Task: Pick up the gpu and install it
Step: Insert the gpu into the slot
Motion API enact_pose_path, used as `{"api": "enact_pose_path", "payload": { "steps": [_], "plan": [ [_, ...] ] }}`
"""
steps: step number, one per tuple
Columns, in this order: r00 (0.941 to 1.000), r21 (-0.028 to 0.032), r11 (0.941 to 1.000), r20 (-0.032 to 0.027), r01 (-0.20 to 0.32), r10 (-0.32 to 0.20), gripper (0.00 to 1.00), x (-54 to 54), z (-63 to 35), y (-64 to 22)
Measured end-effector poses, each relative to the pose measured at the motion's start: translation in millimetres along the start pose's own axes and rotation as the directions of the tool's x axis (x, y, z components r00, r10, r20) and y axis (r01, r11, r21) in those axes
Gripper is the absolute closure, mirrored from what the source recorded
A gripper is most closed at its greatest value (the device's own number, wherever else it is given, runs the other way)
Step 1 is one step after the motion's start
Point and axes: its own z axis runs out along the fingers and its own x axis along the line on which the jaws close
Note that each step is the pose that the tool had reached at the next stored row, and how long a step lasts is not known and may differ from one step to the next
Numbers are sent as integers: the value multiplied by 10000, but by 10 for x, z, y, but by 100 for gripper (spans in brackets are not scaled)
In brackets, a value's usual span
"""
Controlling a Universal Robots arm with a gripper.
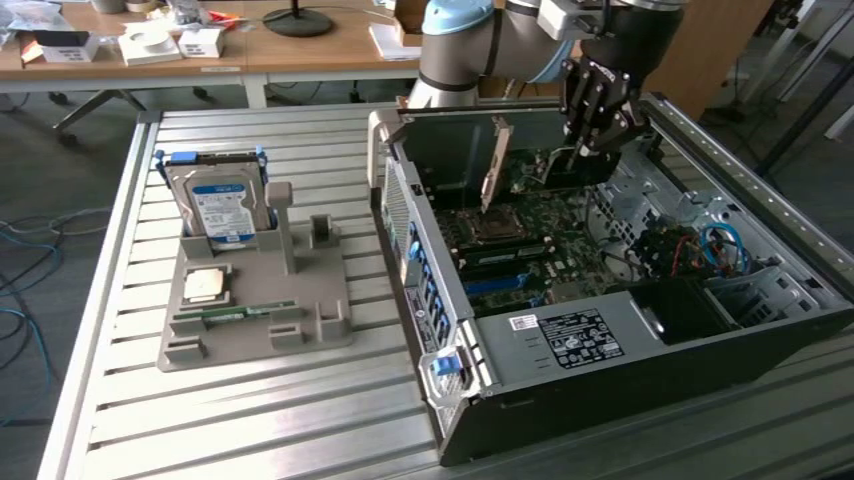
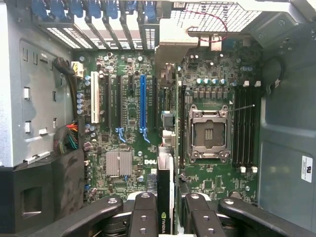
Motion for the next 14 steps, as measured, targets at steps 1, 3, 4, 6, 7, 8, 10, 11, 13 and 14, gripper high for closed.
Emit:
{"api": "enact_pose_path", "payload": {
  "steps": [1, 3, 4, 6, 7, 8, 10, 11, 13, 14],
  "plan": [
    [10000, 0, 10000, -1, 0, 0, 73, 0, 0, 0],
    [10000, 1, 10000, 2, 0, 0, 73, 0, 5, 0],
    [10000, 1, 10000, 3, 0, 0, 73, 0, 11, 0],
    [10000, 0, 10000, 1, 0, 0, 73, 0, 28, 0],
    [10000, 0, 10000, 0, 0, 0, 73, 0, 40, 0],
    [10000, 0, 10000, 0, 0, 0, 73, 0, 51, 0],
    [10000, 0, 10000, 1, 0, 0, 73, 1, 77, 1],
    [10000, 0, 10000, 1, 0, 0, 73, 1, 91, 1],
    [10000, 0, 10000, 0, 0, 0, 73, 1, 118, 2],
    [10000, 0, 10000, 0, 0, 0, 73, 1, 130, 2]
  ]
}}
